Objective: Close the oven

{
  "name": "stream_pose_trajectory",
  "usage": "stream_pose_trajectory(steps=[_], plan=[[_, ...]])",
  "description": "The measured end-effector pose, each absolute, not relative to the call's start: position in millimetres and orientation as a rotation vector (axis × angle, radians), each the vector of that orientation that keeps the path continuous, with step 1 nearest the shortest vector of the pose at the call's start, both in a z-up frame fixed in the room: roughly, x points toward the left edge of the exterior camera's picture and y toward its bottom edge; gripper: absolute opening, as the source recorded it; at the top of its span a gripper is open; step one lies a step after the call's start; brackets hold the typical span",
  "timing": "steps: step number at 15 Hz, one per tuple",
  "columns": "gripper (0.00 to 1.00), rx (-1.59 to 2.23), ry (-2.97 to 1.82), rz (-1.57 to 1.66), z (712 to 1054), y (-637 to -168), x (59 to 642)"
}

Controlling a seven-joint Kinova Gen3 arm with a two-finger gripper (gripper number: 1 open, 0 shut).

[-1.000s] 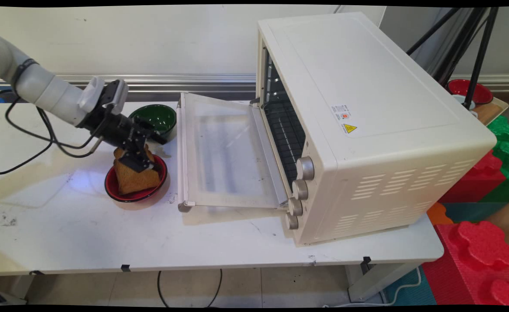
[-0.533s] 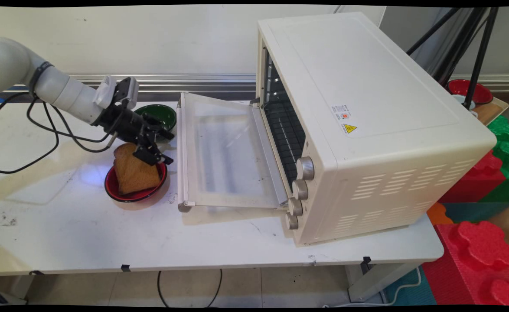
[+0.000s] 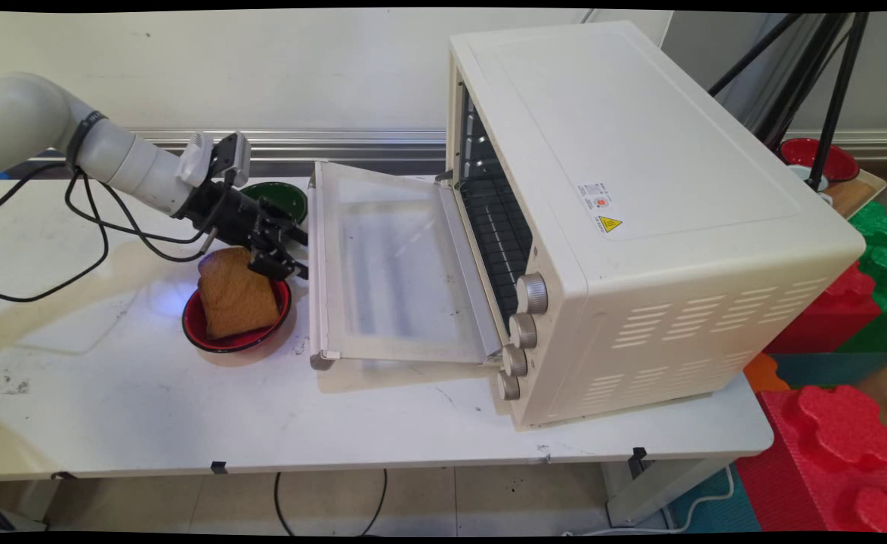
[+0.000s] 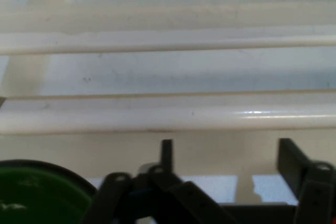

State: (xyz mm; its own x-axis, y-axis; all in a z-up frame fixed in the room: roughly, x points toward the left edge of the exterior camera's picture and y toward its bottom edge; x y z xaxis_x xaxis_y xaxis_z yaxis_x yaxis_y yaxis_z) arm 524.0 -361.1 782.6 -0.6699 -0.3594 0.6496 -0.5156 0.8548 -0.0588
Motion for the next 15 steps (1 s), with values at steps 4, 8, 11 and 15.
stream_pose_trajectory(steps=[4,8,11,15], plan=[[0.00,0.626,-2.370,0.305,779.2,-363.5,522.5],[0.00,0.610,-2.367,0.299,777.6,-364.4,521.8],[0.00,0.595,-2.351,0.298,778.9,-364.9,522.3],[0.00,0.581,-2.309,0.303,784.6,-366.7,521.8]])
